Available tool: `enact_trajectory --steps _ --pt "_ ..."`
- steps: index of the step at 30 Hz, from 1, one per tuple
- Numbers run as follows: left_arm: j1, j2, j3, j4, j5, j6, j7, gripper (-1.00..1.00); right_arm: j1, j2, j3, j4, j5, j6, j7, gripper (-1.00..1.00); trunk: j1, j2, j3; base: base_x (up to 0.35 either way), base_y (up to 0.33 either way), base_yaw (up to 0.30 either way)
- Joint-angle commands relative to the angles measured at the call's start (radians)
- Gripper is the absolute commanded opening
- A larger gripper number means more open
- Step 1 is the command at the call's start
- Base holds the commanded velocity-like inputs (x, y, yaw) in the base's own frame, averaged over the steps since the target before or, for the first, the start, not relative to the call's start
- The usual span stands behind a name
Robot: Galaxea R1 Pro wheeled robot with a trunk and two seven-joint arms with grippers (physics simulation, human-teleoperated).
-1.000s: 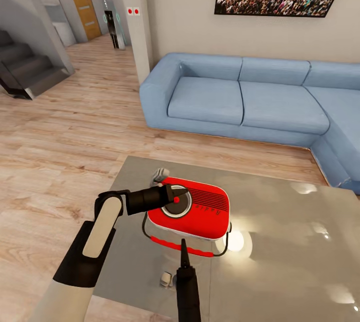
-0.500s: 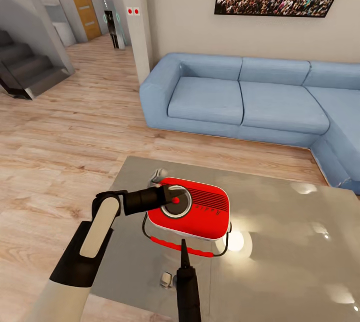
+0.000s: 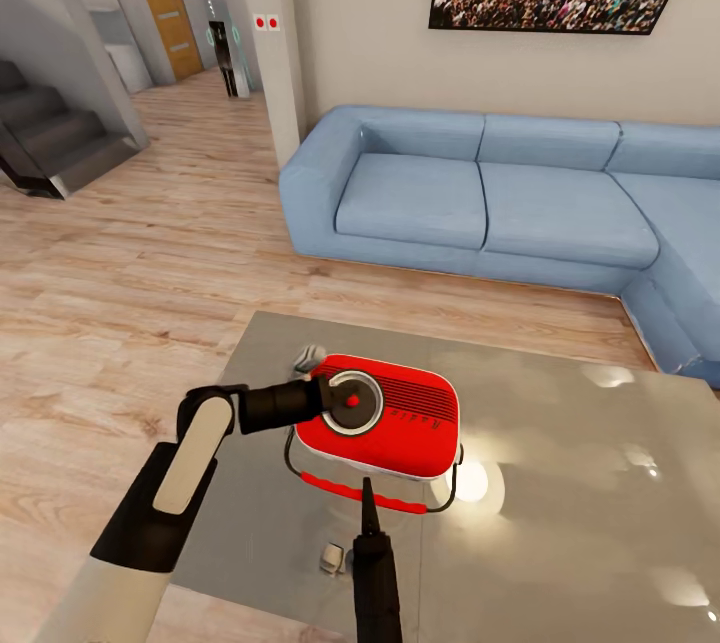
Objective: Turn on the radio receiver that's on the table in the living room.
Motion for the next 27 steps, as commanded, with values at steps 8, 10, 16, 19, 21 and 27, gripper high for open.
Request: enact_trajectory --steps 8,10,16,19,21,27 --pt "0.000 -0.014 -0.036 0.104 0.002 -0.001 0.076 -1.00 0.000 0.001 0.001 -0.001 0.006 0.006 -0.001 -1.00 0.000 0.000 0.000 0.000 0.000 0.000" --pt "0.001 -0.017 -0.037 0.107 0.003 -0.001 0.081 -1.00 0.000 0.001 0.001 -0.001 0.007 0.006 -0.001 -1.00 0.000 0.000 0.000 0.000 0.000 0.000" --pt "0.000 -0.018 -0.038 0.103 0.004 0.000 0.083 -1.00 0.000 0.001 0.001 -0.001 0.007 0.006 -0.001 -1.00 0.000 0.000 0.000 0.000 0.000 0.000" --pt "0.000 -0.016 -0.038 0.067 0.017 0.000 0.080 -1.00 0.000 0.000 0.001 -0.001 0.007 0.006 0.001 -1.00 0.000 0.000 0.000 0.000 0.000 0.000" --pt "0.000 -0.015 -0.040 0.023 0.073 0.000 0.076 -1.00 0.000 -0.001 0.000 -0.001 0.006 0.006 0.001 -1.00 0.000 0.000 0.000 0.000 0.000 0.000" --pt "-0.001 -0.025 -0.042 -0.062 0.216 -0.001 0.053 -1.00 0.000 -0.002 -0.001 -0.001 0.005 0.003 0.007 -1.00 0.000 0.000 0.000 0.000 0.000 0.000"
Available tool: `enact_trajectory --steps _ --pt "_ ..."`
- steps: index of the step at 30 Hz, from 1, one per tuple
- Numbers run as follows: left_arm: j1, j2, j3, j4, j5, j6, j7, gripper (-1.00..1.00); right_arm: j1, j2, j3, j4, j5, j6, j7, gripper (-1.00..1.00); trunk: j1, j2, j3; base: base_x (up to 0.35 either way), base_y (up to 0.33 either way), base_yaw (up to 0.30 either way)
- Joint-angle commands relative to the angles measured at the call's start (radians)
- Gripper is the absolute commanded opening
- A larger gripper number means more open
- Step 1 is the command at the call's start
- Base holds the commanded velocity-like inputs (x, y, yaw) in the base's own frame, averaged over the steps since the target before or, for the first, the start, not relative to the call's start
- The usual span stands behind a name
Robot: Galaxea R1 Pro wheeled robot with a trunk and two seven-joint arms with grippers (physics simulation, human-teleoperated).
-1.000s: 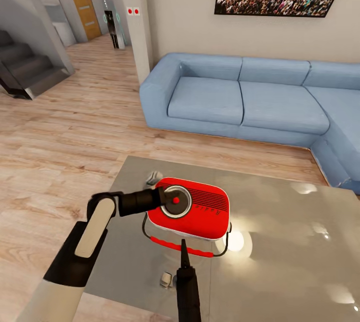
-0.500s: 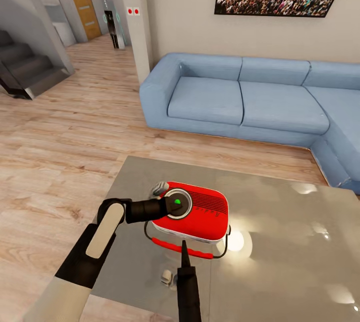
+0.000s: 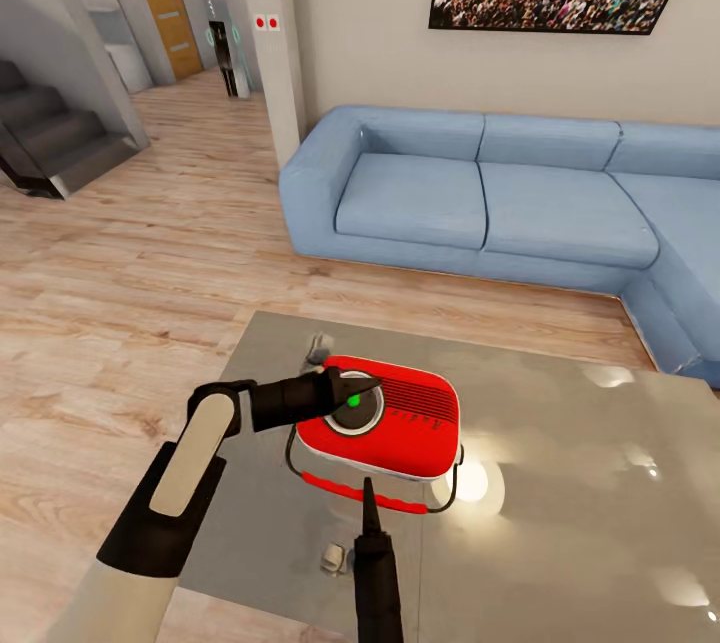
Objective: Turn on the radio receiver that's on the table in the living room.
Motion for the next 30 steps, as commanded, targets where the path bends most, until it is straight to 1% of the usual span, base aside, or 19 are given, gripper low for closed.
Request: enact_trajectory --steps 1,2,3,5,8,10,11,12,13,14,16,17,19,20,23,24,27,28,30 --pt "0.000 -0.005 0.000 -0.004 0.004 0.000 -0.066 -1.00 0.000 -0.001 0.001 0.000 0.006 0.005 0.001 -1.00 0.000 0.000 0.000 0.000 0.000 0.000" --pt "0.000 -0.007 0.000 -0.007 0.005 -0.003 -0.198 -1.00 0.000 0.000 0.000 0.000 0.004 0.004 0.007 -1.00 0.000 0.000 0.000 0.000 0.000 0.000" --pt "0.000 -0.006 0.000 -0.007 0.004 -0.004 -0.243 -1.00 0.000 0.000 0.000 0.001 0.002 0.002 0.015 -1.00 0.000 0.000 0.000 0.000 0.000 0.000" --pt "0.000 -0.005 0.000 -0.008 0.004 -0.004 -0.277 -1.00 0.000 -0.001 -0.003 0.001 0.000 0.000 0.029 -1.00 0.000 0.000 0.000 0.000 0.000 0.000" --pt "0.000 -0.005 0.000 -0.008 0.003 -0.005 -0.292 -1.00 0.000 -0.005 -0.008 -0.012 -0.008 -0.004 0.067 -1.00 0.000 0.000 0.000 0.000 0.000 0.000" --pt "0.000 -0.001 0.002 -0.007 0.002 -0.005 -0.294 -1.00 0.000 -0.007 -0.028 -0.063 -0.053 -0.005 0.145 -1.00 0.000 0.000 0.000 0.000 0.000 0.000" --pt "0.000 0.001 0.003 -0.007 0.000 -0.005 -0.295 -1.00 0.000 -0.012 -0.050 -0.132 -0.084 -0.005 0.212 -1.00 0.000 0.000 0.000 0.000 0.000 0.000" --pt "0.000 0.005 0.005 -0.006 -0.005 -0.006 -0.295 -1.00 0.000 -0.028 -0.096 -0.269 -0.110 0.002 0.335 -1.00 0.000 0.000 0.000 0.000 0.000 0.000" --pt "0.000 0.009 0.005 -0.005 -0.007 -0.006 -0.295 -1.00 0.000 -0.041 -0.126 -0.350 -0.116 0.008 0.415 -1.00 0.000 0.000 0.000 0.000 0.000 0.000" --pt "0.000 0.022 0.007 -0.004 -0.009 -0.007 -0.294 -1.00 0.000 -0.062 -0.175 -0.477 -0.119 0.026 0.553 -1.00 0.000 0.000 0.000 0.000 0.000 0.000" --pt "0.000 0.063 0.009 -0.003 -0.010 -0.010 -0.295 -1.00 -0.001 -0.100 -0.269 -0.704 -0.120 0.090 0.831 -1.00 0.000 0.000 0.000 0.000 0.000 0.000" --pt "0.000 0.082 0.010 -0.001 -0.010 -0.011 -0.295 -1.00 -0.005 -0.109 -0.311 -0.761 -0.119 0.111 0.923 -1.00 0.000 0.000 0.000 0.000 0.000 0.000" --pt "0.000 0.112 0.019 0.004 -0.010 -0.012 -0.294 -1.00 -0.024 -0.116 -0.372 -0.805 -0.122 0.131 1.010 -1.00 0.000 0.000 0.000 0.000 0.000 0.000" --pt "0.000 0.119 0.024 0.005 -0.011 -0.012 -0.294 -1.00 -0.036 -0.116 -0.387 -0.810 -0.123 0.135 1.032 -1.00 0.000 0.000 0.000 0.000 0.000 0.000" --pt "0.000 0.141 0.035 0.012 -0.023 -0.014 -0.290 -1.00 -0.124 -0.116 -0.461 -0.819 -0.128 0.163 1.176 -1.00 0.000 0.000 0.000 0.000 0.000 0.000" --pt "0.000 0.147 0.036 0.017 -0.034 -0.014 -0.289 -1.00 -0.148 -0.116 -0.474 -0.820 -0.128 0.180 1.213 -1.00 0.000 0.000 0.000 0.000 0.000 0.000" --pt "0.000 0.163 0.037 0.041 -0.104 -0.015 -0.288 -1.00 -0.267 -0.116 -0.507 -0.821 -0.135 0.299 1.393 -1.00 0.000 0.000 0.000 0.000 0.000 0.000" --pt "0.000 0.164 0.037 0.042 -0.115 -0.015 -0.288 -1.00 -0.293 -0.116 -0.514 -0.821 -0.136 0.331 1.443 -1.00 0.000 0.000 0.000 0.000 0.000 0.000" --pt "0.000 0.166 0.038 0.046 -0.139 -0.015 -0.288 -1.00 -0.360 -0.119 -0.539 -0.820 -0.138 0.336 1.589 -1.00 0.000 0.000 0.000 0.000 0.000 0.000"
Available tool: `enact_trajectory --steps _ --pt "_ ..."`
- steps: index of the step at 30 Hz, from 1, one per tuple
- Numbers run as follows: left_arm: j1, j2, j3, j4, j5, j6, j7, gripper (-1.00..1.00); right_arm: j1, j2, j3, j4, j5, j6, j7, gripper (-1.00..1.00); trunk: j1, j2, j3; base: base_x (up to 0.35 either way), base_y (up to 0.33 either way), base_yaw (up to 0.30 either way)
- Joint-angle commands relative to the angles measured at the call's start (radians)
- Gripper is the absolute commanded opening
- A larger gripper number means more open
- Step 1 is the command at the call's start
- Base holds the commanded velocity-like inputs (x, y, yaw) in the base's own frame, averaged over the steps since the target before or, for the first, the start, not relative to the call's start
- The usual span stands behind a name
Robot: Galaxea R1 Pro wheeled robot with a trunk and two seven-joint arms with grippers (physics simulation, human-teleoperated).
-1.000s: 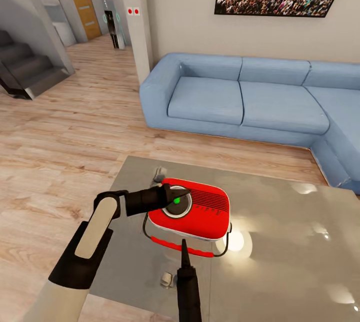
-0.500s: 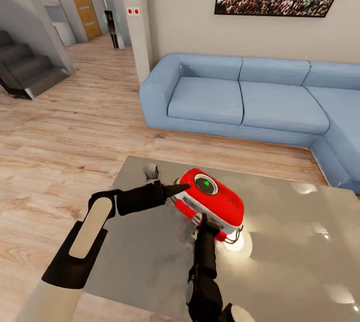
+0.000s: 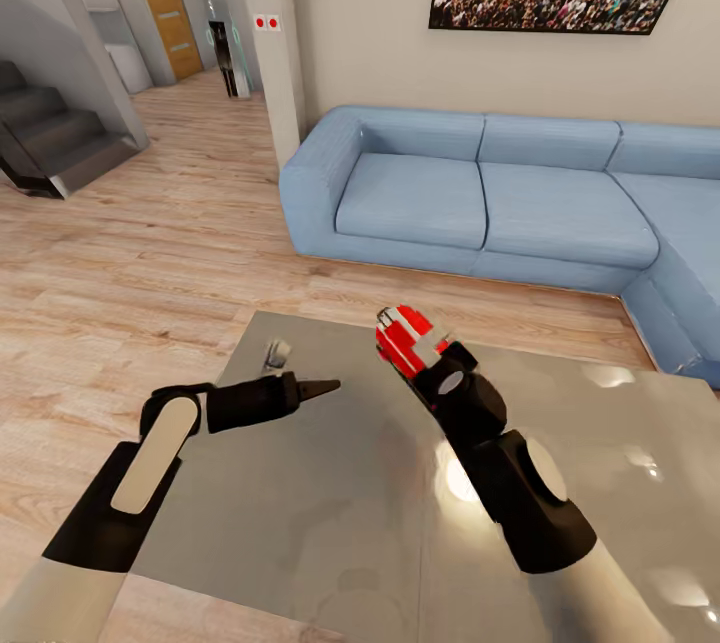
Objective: Turn on the radio receiver that's on the table in the living room.
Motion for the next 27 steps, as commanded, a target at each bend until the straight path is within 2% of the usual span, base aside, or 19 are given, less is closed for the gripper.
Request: enact_trajectory --steps 1,2,3,4,5,6,7,8,10,12,14,20,27 --pt "0.000 0.001 0.001 0.006 -0.015 0.000 0.000 -1.00 -0.048 -0.003 -0.020 0.002 0.017 0.002 0.103 -1.00 0.000 0.000 0.000 0.000 0.000 0.000" --pt "0.000 0.001 0.001 0.018 -0.030 -0.001 0.000 -1.00 -0.098 -0.012 -0.035 0.003 0.017 0.002 0.212 -1.00 0.000 0.000 0.000 0.000 0.000 0.000" --pt "0.000 0.001 0.002 0.031 -0.042 -0.001 0.001 -1.00 -0.144 -0.041 -0.046 0.004 0.017 0.002 0.334 -1.00 0.000 0.000 0.000 0.000 0.000 0.000" --pt "0.000 0.001 0.008 0.044 -0.052 -0.005 0.001 -1.00 -0.190 -0.090 -0.053 0.008 0.016 0.002 0.472 -1.00 0.000 0.000 0.000 0.000 0.000 0.000" --pt "0.000 0.001 0.013 0.052 -0.058 -0.012 0.001 -1.00 -0.217 -0.131 -0.055 0.025 0.013 0.002 0.572 -1.00 0.000 0.000 0.000 0.000 0.000 0.000" --pt "0.000 0.001 0.019 0.063 -0.069 -0.026 0.001 -1.00 -0.248 -0.194 -0.057 0.082 0.001 0.002 0.722 -1.00 0.000 0.000 0.000 0.000 0.000 0.000" --pt "0.000 0.001 0.023 0.072 -0.076 -0.036 0.000 -1.00 -0.269 -0.247 -0.057 0.161 -0.029 0.002 0.822 -1.00 0.000 0.000 0.000 0.000 0.000 0.000" --pt "0.000 0.001 0.024 0.077 -0.080 -0.040 0.000 -1.00 -0.278 -0.273 -0.057 0.207 -0.057 0.002 0.857 -1.00 0.000 0.000 0.000 0.000 0.000 0.000" --pt "0.000 -0.002 0.026 0.083 -0.085 -0.046 0.000 -1.00 -0.289 -0.322 -0.054 0.261 -0.119 0.002 0.900 -1.00 0.000 0.000 0.000 0.000 0.000 0.000" --pt "0.000 -0.003 0.026 0.084 -0.087 -0.047 0.000 -1.00 -0.291 -0.360 -0.051 0.237 -0.137 0.002 0.910 -1.00 0.000 0.000 0.000 0.000 0.000 0.000" --pt "0.000 -0.003 0.027 0.085 -0.087 -0.047 0.000 -1.00 -0.292 -0.383 -0.051 0.219 -0.145 0.002 0.914 -1.00 0.000 0.000 0.000 0.000 0.000 0.000" --pt "0.000 -0.004 0.027 0.085 -0.086 -0.046 0.000 -1.00 -0.293 -0.395 -0.054 0.256 -0.149 0.002 0.915 -1.00 0.000 0.000 0.000 0.000 0.000 0.000" --pt "0.000 -0.002 0.026 0.084 -0.077 -0.033 0.000 -1.00 -0.292 -0.388 -0.054 0.264 -0.149 0.002 0.915 -1.00 0.000 0.000 0.000 0.000 0.000 0.000"
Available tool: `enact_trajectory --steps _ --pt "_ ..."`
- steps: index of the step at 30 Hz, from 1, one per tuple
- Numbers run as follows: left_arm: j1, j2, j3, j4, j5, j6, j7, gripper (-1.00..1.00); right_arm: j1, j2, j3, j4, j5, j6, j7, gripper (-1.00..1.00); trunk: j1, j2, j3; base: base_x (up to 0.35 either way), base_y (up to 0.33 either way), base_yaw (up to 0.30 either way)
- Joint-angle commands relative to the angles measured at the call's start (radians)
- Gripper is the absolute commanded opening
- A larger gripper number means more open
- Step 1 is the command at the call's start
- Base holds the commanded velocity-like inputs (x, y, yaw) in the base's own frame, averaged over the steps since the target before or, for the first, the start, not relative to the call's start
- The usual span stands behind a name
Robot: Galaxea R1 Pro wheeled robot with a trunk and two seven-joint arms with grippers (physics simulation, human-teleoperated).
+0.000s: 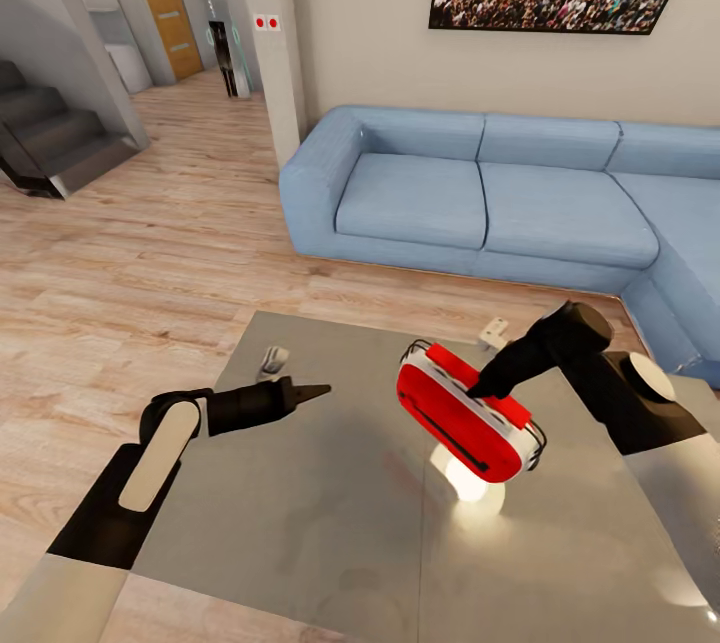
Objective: Turn on the radio receiver that's on the table in the living room.
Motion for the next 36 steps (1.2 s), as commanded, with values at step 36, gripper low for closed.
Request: enact_trajectory --steps 36 --pt "0.000 0.002 -0.003 0.244 -0.139 -0.015 0.020 -1.00 0.001 0.103 0.019 0.268 -0.001 0.000 -0.081 -1.00 0.000 0.000 0.000 0.000 0.000 0.000"
